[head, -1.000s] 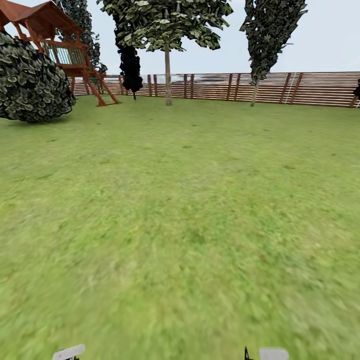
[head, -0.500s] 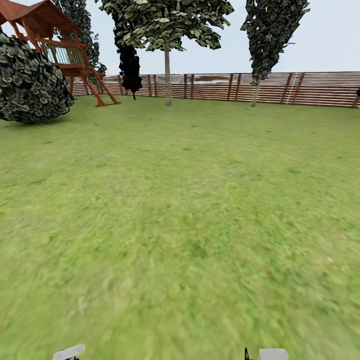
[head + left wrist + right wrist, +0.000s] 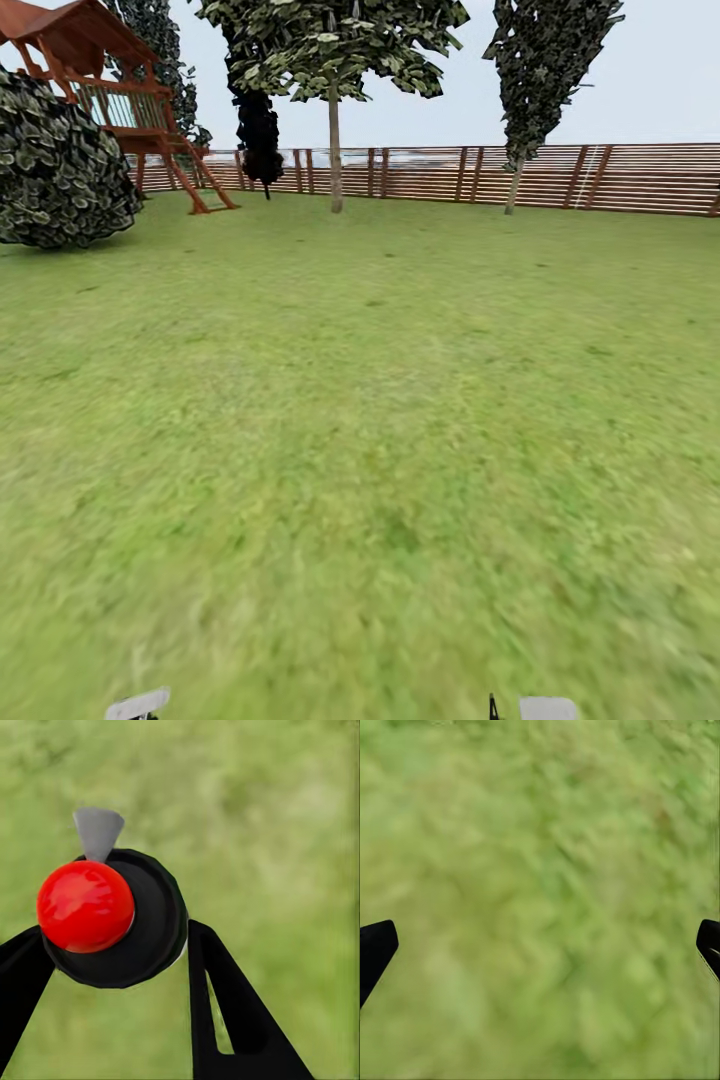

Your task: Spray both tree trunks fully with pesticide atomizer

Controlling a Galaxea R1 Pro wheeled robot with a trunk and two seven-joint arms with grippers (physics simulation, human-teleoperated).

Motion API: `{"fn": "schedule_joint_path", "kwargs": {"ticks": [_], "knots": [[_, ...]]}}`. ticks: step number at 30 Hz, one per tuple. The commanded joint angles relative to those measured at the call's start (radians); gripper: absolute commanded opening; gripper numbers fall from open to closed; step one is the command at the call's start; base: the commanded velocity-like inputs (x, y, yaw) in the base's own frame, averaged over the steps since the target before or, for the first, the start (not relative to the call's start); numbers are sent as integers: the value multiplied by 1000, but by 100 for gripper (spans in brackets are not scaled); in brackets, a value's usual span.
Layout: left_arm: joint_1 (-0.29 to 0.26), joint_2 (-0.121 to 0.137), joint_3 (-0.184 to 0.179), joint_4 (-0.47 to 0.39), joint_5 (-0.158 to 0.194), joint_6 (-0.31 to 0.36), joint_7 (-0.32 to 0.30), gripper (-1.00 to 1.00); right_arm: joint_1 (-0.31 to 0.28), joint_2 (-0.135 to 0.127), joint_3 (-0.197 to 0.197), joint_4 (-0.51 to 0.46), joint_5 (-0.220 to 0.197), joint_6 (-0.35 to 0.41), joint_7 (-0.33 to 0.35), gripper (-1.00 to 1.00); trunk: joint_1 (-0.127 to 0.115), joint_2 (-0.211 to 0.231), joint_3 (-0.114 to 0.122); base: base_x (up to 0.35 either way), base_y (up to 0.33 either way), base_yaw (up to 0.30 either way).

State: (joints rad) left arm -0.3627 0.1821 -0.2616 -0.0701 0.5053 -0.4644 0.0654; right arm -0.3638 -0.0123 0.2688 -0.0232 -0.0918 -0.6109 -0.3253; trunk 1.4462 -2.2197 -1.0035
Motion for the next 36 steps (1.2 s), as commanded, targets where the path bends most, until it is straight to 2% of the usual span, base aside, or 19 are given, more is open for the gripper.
{"fn": "schedule_joint_path", "kwargs": {"ticks": [1,16,19,21,36], "knots": [[0,0,-8,0,2,-1,7,-100,-1,0,9,0,-9,-3,-1,100,0,0,-1,338,0,0],[-1,0,-8,0,2,0,7,-100,0,2,8,-3,-11,-5,0,100,0,0,-1,338,0,0],[0,0,-8,0,2,0,7,-100,-1,-2,8,-93,-10,-7,-1,100,0,0,-1,338,0,0],[0,0,-9,0,2,0,7,-100,-1,-7,9,-118,-9,-7,-1,100,0,0,-1,338,0,0],[0,-1,-8,0,2,0,7,-100,0,-11,9,-122,-9,-7,-2,100,0,0,-1,338,0,0]]}}
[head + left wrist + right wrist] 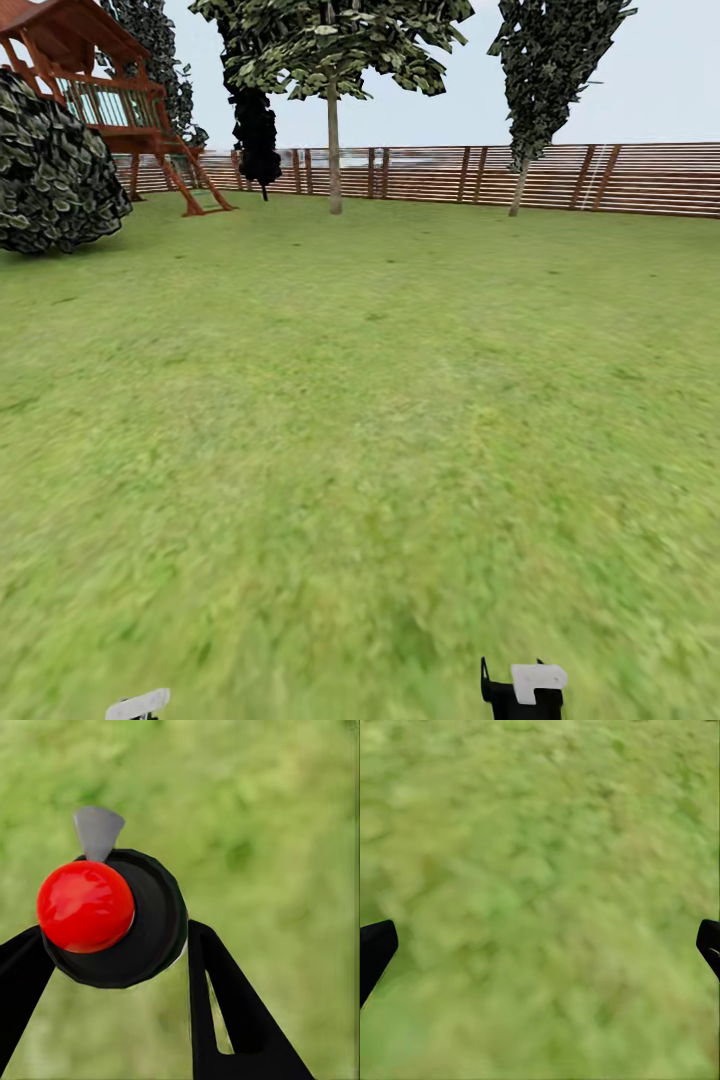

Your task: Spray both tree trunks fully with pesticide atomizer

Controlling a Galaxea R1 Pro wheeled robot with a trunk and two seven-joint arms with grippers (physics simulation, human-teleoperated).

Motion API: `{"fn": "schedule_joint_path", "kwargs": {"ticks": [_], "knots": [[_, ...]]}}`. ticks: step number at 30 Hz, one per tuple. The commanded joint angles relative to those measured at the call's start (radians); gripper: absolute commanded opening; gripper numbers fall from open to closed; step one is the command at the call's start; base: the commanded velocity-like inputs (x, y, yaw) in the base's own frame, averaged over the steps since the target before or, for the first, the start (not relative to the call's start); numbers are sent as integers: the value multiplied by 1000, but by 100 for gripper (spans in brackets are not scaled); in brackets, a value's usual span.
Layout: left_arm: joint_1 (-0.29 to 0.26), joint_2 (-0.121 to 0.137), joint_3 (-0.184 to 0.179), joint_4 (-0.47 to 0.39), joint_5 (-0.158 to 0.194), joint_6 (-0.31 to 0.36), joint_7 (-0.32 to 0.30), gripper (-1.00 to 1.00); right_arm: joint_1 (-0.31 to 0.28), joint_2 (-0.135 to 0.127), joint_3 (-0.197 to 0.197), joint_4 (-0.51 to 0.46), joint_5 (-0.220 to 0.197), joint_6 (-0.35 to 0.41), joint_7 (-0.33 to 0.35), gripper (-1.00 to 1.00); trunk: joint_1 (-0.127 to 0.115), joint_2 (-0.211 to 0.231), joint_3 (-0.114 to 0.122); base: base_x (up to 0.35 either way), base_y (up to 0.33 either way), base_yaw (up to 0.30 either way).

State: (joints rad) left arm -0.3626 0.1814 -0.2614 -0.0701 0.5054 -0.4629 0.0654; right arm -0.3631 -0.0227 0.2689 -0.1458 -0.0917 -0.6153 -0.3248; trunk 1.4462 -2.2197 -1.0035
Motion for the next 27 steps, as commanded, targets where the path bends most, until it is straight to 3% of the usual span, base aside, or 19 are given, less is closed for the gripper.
{"fn": "schedule_joint_path", "kwargs": {"ticks": [1,27], "knots": [[0,0,-9,0,2,-2,7,-100,0,1,9,0,-10,-3,-2,100,0,0,-1,338,0,0],[0,0,-9,0,2,-2,7,-100,0,3,9,2,-10,-3,-2,100,0,0,-1,338,0,0]]}}
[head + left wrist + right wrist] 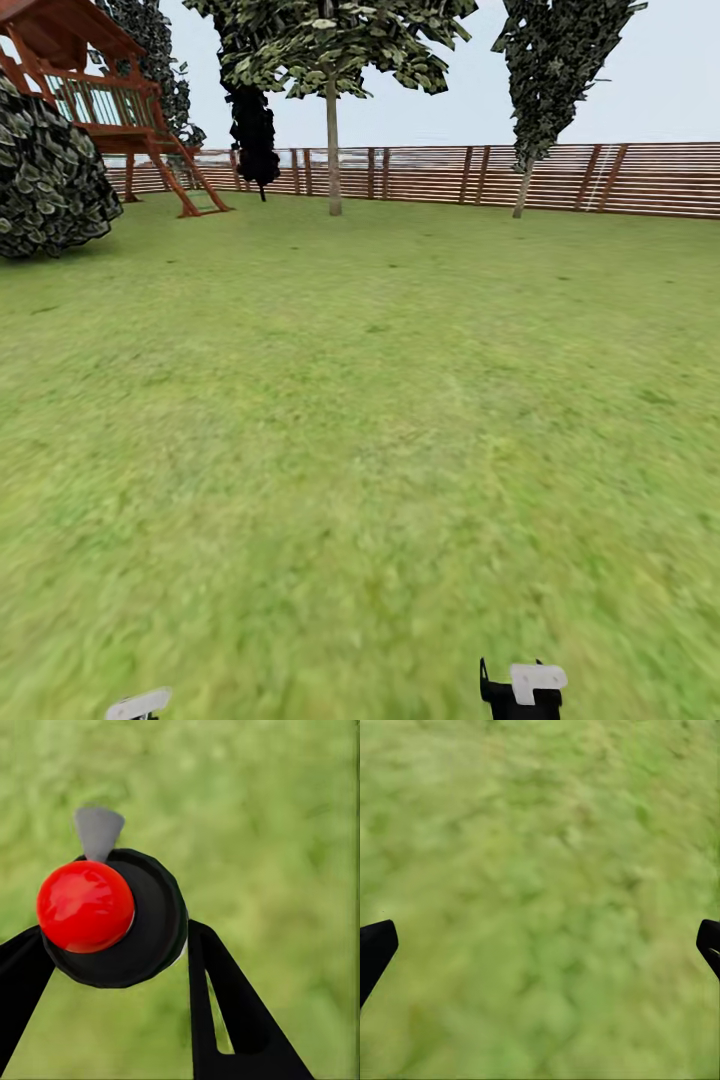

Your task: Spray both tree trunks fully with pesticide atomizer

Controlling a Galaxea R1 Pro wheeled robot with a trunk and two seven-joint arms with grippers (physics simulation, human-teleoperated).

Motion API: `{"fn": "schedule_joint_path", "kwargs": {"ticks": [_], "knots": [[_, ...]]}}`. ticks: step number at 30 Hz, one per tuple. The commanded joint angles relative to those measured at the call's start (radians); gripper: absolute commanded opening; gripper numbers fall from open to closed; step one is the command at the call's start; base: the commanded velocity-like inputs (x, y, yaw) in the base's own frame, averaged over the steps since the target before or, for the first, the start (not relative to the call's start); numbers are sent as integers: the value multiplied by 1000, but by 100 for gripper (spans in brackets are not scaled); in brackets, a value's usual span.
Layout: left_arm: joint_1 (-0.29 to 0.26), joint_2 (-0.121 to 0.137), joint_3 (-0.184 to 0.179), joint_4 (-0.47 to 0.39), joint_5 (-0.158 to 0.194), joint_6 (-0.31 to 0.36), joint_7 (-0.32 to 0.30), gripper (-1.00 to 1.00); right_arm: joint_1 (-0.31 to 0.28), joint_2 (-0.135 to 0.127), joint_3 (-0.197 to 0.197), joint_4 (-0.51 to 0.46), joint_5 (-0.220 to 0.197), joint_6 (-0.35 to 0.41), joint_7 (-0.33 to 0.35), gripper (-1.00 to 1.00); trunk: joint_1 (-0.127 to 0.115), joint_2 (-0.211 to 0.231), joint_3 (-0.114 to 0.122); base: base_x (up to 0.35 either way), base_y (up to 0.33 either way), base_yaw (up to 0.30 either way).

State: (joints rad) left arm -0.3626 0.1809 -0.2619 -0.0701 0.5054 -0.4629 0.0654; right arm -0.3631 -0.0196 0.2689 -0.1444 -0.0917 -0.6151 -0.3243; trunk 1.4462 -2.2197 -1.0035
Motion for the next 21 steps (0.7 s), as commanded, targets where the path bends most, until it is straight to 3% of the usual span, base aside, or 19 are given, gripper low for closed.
{"fn": "schedule_joint_path", "kwargs": {"ticks": [1,21], "knots": [[0,0,-9,0,2,-2,7,-100,0,0,9,0,-10,-3,-2,100,0,0,-1,338,0,0],[0,0,-8,0,2,-2,7,-100,0,0,9,0,-10,-3,-2,100,0,0,-1,338,0,0]]}}
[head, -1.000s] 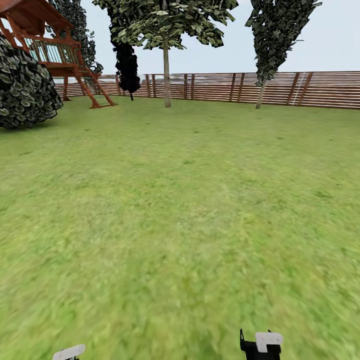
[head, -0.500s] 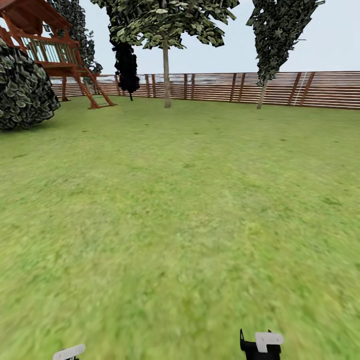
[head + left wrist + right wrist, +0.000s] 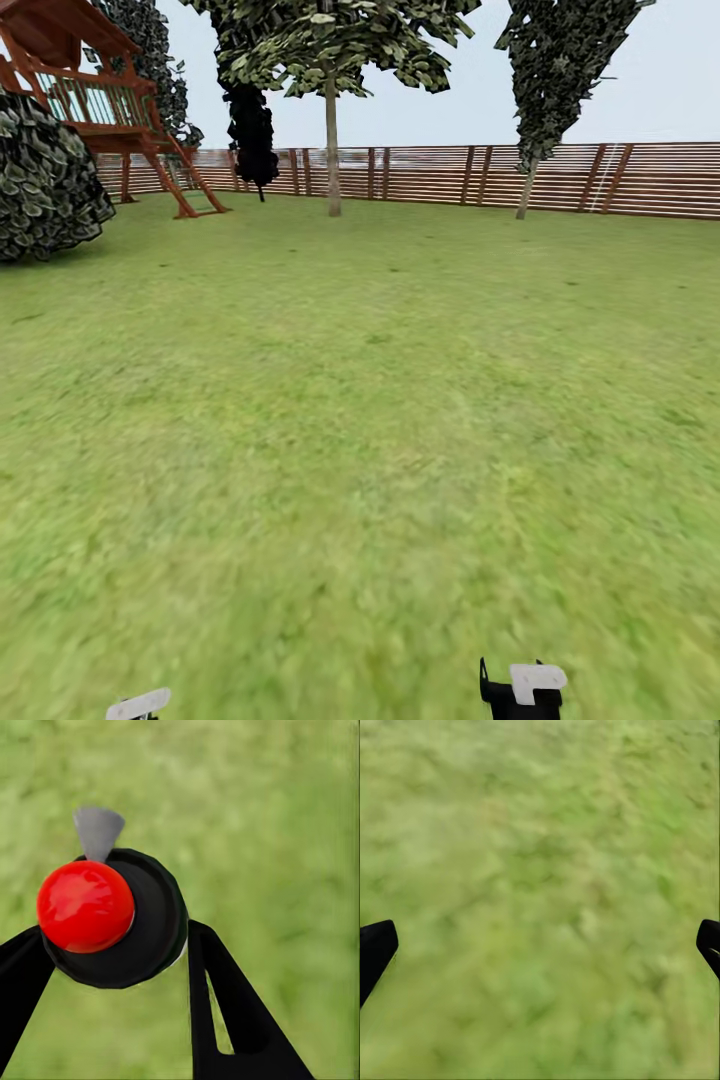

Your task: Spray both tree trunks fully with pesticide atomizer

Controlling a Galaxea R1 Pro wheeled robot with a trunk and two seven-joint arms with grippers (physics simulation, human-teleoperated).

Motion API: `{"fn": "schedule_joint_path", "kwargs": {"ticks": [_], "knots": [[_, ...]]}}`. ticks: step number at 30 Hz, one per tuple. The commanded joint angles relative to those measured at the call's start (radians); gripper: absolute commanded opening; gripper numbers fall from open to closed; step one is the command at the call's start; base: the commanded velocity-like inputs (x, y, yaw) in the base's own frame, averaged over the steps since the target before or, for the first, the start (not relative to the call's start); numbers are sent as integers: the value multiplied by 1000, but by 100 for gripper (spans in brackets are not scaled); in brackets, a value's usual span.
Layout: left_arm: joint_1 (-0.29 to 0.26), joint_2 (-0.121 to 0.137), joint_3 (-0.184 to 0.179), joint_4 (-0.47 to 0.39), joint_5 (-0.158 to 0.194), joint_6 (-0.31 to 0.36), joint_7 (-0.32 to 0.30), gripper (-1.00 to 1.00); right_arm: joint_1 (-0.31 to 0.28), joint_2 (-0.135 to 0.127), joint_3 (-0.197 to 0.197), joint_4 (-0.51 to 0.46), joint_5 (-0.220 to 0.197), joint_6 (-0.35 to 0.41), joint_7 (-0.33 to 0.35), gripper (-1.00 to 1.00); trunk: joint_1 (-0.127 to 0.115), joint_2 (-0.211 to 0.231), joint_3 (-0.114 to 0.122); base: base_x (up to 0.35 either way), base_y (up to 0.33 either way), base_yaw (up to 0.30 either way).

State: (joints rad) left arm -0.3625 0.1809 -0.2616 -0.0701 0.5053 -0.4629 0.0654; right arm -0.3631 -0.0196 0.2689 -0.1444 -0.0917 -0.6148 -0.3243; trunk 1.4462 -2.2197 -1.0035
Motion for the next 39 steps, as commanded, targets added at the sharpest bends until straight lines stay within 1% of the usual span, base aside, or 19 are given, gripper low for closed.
{"fn": "schedule_joint_path", "kwargs": {"ticks": [1,31,39], "knots": [[0,0,-8,0,2,-2,7,-100,0,0,9,0,-10,-3,-2,100,0,0,-1,338,0,0],[0,0,-9,0,2,-3,7,-100,0,1,9,0,-10,-3,-2,100,0,0,-1,338,0,0],[-1,0,-9,0,2,-3,7,-100,0,-2,9,0,-8,-2,1,100,0,0,-1,338,0,0]]}}
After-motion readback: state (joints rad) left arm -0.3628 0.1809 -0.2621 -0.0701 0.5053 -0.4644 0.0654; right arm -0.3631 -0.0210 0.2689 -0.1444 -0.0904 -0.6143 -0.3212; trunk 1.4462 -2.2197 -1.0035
